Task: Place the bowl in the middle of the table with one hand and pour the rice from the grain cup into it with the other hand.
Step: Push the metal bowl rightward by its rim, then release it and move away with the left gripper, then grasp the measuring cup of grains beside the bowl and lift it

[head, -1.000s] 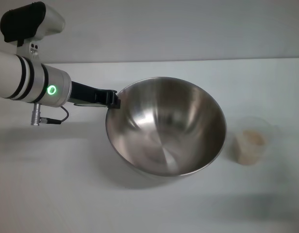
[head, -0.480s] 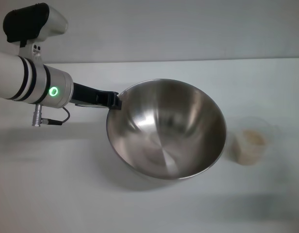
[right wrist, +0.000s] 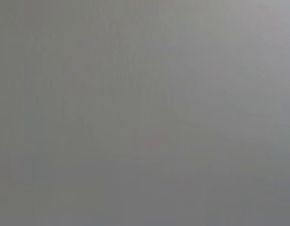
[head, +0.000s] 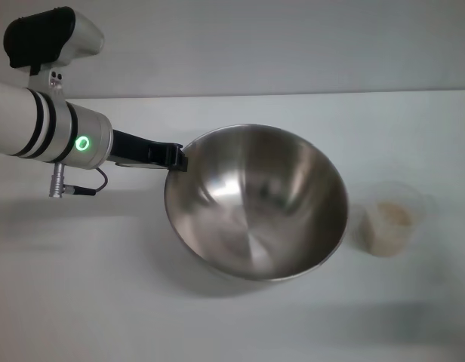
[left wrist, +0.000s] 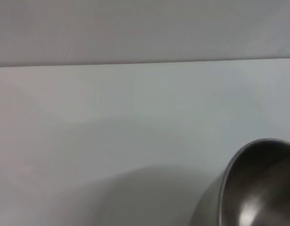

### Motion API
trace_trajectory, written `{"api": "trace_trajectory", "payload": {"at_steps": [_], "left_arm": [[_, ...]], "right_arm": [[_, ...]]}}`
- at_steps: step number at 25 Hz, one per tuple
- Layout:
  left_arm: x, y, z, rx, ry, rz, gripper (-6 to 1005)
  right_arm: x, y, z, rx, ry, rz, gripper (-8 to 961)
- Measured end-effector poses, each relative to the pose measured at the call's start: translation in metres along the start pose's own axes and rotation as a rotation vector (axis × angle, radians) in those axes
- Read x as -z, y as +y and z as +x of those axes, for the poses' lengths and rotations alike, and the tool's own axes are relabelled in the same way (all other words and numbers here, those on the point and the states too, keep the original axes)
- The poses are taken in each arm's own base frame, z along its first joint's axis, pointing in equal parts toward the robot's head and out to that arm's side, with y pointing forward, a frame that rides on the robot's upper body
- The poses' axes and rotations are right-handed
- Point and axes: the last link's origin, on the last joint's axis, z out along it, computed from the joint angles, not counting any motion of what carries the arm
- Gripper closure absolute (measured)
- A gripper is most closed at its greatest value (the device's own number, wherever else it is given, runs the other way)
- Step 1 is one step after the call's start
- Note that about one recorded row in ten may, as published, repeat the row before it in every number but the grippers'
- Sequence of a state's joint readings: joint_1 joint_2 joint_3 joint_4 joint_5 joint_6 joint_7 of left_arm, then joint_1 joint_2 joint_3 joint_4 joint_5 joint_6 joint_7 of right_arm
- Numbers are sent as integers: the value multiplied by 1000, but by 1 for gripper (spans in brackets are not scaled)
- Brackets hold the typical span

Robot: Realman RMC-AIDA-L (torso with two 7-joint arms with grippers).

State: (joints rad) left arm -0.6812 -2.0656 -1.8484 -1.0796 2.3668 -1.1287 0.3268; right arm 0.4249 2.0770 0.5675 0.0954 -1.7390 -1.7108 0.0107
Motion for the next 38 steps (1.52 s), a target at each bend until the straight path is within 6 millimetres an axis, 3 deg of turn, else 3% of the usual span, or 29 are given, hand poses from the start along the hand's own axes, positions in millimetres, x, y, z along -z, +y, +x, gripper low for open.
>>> {"api": "trace_trajectory", "payload": {"at_steps": [14, 19, 22, 27, 38], "left_arm": [[3, -5, 3, -19, 10, 15, 905], [18, -17, 10, -27, 68, 39, 894], [42, -26, 16, -57, 176, 73, 888], [62, -30, 21, -96, 313, 131, 879], [86, -47, 29, -300, 749, 435, 872]], "right_arm": [[0, 1, 0, -3, -1, -8, 423], [0, 2, 0, -3, -1, -8, 422], [0, 2, 0, -5, -1, -7, 422], [0, 2, 0, -6, 3, -2, 422], [-2, 3, 4, -7, 26, -2, 422]]}}
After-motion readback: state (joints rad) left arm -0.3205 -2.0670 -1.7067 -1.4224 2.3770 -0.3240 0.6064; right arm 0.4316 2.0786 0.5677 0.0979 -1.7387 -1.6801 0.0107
